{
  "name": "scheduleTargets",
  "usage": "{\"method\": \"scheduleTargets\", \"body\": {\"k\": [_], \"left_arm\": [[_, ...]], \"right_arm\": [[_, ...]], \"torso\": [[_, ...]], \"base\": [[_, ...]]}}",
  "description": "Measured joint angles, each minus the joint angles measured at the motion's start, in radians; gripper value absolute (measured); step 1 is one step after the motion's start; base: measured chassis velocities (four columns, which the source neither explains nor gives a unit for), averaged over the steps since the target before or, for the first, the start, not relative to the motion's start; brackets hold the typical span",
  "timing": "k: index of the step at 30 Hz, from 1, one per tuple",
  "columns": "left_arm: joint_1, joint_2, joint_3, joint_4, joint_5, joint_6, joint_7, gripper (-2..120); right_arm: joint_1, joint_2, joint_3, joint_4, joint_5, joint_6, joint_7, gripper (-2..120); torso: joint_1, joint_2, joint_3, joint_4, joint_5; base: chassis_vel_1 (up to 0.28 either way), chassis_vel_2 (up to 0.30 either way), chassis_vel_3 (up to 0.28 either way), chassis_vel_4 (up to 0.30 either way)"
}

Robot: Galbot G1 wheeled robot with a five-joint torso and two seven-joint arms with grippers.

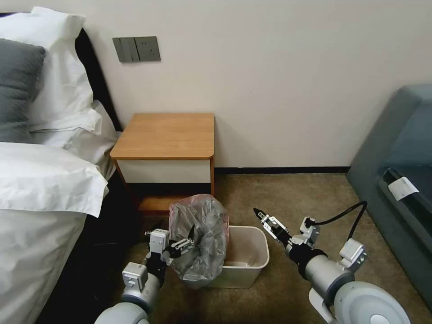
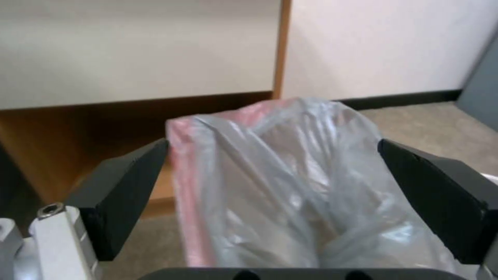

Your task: Pick up the garbage bag from the table and place it over the trash can.

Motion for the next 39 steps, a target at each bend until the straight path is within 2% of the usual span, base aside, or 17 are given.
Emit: {"method": "scheduleTargets", "body": {"k": [10,16,27,31,39], "left_arm": [[-0.052,0.010,0.042,0.082,-0.050,0.011,0.010,100],[-0.059,0.003,0.048,0.125,-0.054,0.022,-0.017,100],[-0.063,-0.013,0.057,0.146,-0.050,0.021,-0.056,100],[-0.063,-0.017,0.062,0.155,-0.037,0.036,-0.094,100],[-0.085,-0.019,0.087,0.178,-0.029,0.042,-0.098,100]], "right_arm": [[-0.003,0.007,-0.006,-0.001,-0.027,0.005,0.000,100],[-0.006,0.009,-0.002,-0.002,-0.036,0.009,0.000,100],[-0.005,0.015,0.000,-0.016,-0.041,0.010,-0.005,100],[0.001,0.015,0.000,-0.030,-0.041,0.010,-0.009,100],[0.007,0.013,0.003,-0.046,-0.041,0.012,-0.011,100]], "torso": [[0.000,0.000,0.000,-0.0001,-0.0001],[0.000,0.000,0.000,0.0000,-0.0001],[0.000,0.000,0.000,0.0000,0.0000],[0.000,0.000,0.000,0.0000,-0.0001],[0.000,0.000,0.000,-0.0001,0.0000]], "base": [[0.000,0.000,0.000,0.000],[0.000,0.000,0.000,0.000],[0.000,0.000,0.000,0.000],[0.000,0.000,0.000,0.000],[0.000,0.000,0.000,0.000]]}}
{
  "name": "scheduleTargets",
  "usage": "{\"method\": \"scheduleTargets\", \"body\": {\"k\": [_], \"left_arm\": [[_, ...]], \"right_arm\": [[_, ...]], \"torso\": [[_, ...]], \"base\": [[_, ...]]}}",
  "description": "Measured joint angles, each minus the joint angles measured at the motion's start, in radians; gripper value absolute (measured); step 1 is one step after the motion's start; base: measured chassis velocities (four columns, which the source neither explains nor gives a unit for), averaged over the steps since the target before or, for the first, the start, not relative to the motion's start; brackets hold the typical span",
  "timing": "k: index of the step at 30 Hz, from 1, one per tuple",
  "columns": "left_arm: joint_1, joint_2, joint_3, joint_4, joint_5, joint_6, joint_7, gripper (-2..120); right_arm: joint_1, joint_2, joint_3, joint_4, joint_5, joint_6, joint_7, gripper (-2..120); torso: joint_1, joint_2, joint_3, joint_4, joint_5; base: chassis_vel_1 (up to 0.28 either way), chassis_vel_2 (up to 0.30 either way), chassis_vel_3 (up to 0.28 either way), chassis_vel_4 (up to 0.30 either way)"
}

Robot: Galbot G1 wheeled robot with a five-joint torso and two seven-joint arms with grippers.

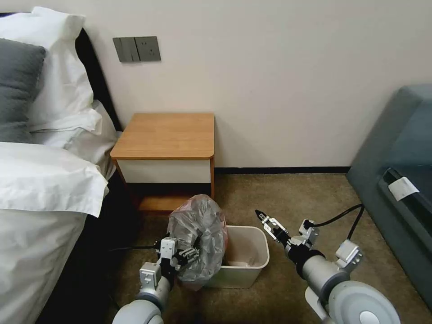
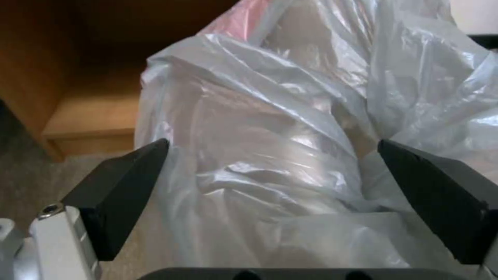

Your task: Pick up the garbage bag from the table and place it over the trash can.

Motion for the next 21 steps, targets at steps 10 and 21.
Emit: {"method": "scheduleTargets", "body": {"k": [10,21], "left_arm": [[-0.028,-0.010,0.055,0.020,0.014,0.011,-0.017,100],[-0.044,-0.003,0.065,0.026,0.005,0.061,-0.065,97]], "right_arm": [[0.006,-0.001,0.009,-0.021,-0.001,0.008,-0.003,100],[0.010,0.014,0.006,-0.033,-0.012,0.011,-0.003,100]], "torso": [[0.000,0.000,0.000,0.0000,0.0000],[0.000,0.000,0.000,0.0000,0.0000]], "base": [[0.000,0.000,0.000,0.000],[0.000,0.000,0.000,0.000]]}}
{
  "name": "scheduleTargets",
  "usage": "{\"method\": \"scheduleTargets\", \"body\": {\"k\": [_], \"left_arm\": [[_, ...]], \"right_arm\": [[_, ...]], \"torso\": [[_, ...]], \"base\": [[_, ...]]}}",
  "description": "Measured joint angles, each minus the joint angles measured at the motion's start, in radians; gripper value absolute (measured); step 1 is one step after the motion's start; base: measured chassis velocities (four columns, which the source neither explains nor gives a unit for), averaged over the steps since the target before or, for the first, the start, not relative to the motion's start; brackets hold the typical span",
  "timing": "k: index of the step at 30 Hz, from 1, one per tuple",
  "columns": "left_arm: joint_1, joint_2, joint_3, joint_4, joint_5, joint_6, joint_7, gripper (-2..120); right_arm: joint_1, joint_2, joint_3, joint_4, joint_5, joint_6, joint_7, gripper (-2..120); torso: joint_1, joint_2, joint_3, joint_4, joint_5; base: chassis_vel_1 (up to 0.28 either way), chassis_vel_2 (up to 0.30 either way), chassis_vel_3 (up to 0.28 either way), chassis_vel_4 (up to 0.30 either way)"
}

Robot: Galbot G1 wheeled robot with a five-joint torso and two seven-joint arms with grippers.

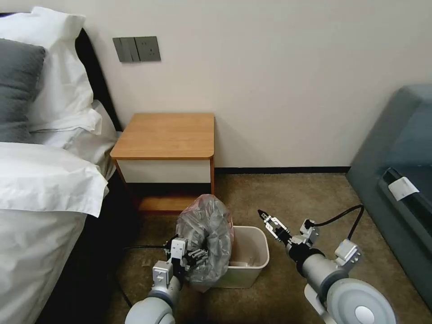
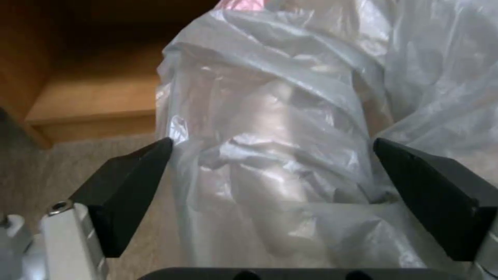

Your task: Pick up the garbage bag from the table and place it over the trash can.

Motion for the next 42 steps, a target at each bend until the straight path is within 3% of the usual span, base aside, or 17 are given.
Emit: {"method": "scheduleTargets", "body": {"k": [15,19,35,39,42], "left_arm": [[-0.064,0.007,0.040,0.035,-0.066,0.068,-0.074,95],[-0.070,0.009,0.045,0.039,-0.080,0.074,-0.087,87],[-0.059,0.018,0.045,0.034,-0.102,0.091,-0.098,24],[-0.059,0.017,0.047,0.034,-0.103,0.089,-0.098,11],[-0.058,0.016,0.048,0.036,-0.103,0.065,-0.096,10]], "right_arm": [[-0.002,0.007,0.000,-0.014,-0.009,0.009,0.003,100],[-0.002,0.011,0.001,-0.022,-0.013,0.010,0.003,100],[0.000,0.032,-0.004,-0.036,-0.025,0.013,0.003,100],[-0.004,0.031,0.002,-0.034,-0.028,0.016,0.002,100],[-0.004,0.029,0.004,-0.025,-0.033,0.017,-0.002,100]], "torso": [[0.000,0.000,0.000,0.0001,0.0001],[0.000,0.000,0.000,0.0002,0.0002],[0.000,0.000,0.000,0.0002,0.0000],[0.000,0.000,0.000,0.0001,-0.0001],[0.000,0.000,0.000,0.0000,-0.0002]], "base": [[0.000,0.000,0.000,0.000],[0.000,0.000,0.000,0.000],[0.000,0.000,0.000,0.000],[0.000,0.000,0.000,0.000],[0.000,0.000,0.000,0.000]]}}
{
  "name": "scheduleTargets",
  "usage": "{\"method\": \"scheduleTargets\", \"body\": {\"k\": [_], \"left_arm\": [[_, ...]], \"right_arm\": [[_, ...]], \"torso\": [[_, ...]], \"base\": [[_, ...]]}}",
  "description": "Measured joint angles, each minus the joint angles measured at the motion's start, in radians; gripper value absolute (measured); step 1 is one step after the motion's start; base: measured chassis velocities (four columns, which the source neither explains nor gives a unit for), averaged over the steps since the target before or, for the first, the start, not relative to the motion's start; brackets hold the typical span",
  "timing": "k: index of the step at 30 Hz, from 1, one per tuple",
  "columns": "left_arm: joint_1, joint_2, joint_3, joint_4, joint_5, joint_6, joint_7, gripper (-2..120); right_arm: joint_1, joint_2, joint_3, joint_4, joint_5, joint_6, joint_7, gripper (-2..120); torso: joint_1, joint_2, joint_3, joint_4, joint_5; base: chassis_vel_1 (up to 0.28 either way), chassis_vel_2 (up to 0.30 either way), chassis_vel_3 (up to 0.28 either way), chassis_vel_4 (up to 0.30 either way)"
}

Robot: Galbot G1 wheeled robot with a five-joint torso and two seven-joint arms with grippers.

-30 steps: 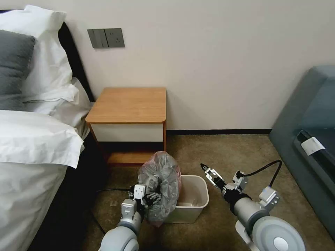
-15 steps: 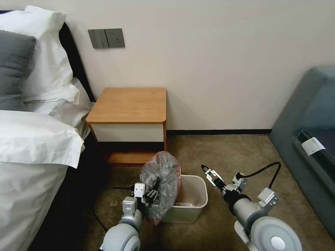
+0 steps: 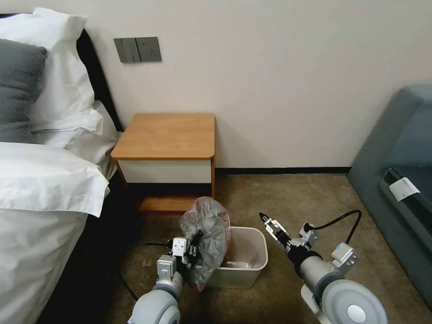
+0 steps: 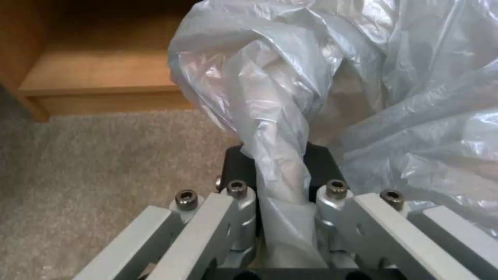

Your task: Pick up the garbage bag from the table and place it over the trash can.

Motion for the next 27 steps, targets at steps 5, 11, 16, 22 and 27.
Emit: {"method": "scheduleTargets", "body": {"k": [5,11,16,22,27], "left_arm": [[0.010,-0.002,0.000,0.006,0.001,-0.064,0.004,10],[0.048,0.004,-0.041,-0.009,0.006,-0.226,0.039,8],[0.091,0.011,-0.085,-0.051,0.019,-0.296,0.072,8],[0.118,0.011,-0.120,-0.097,0.028,-0.341,0.101,8],[0.130,0.017,-0.145,-0.129,0.031,-0.365,0.126,8]], "right_arm": [[0.008,-0.003,0.000,0.011,-0.014,0.000,-0.013,100],[0.046,-0.018,-0.006,0.016,-0.067,-0.022,-0.065,100],[0.076,-0.044,-0.016,0.032,-0.088,-0.063,-0.110,100],[0.081,-0.088,-0.039,0.069,-0.087,-0.141,-0.245,100],[0.123,-0.132,-0.074,0.056,-0.065,-0.222,-0.336,100]], "torso": [[0.000,0.000,0.000,-0.0001,-0.0003],[0.000,0.000,0.000,-0.0002,-0.0003],[0.000,0.000,0.000,0.0000,0.0001],[0.000,0.000,0.000,-0.0001,0.0000],[0.000,0.000,0.000,-0.0001,0.0001]], "base": [[0.000,0.000,0.000,0.000],[0.000,0.000,0.000,0.000],[0.000,0.000,0.000,0.000],[0.000,0.000,0.000,0.000],[0.000,0.000,0.000,0.000]]}}
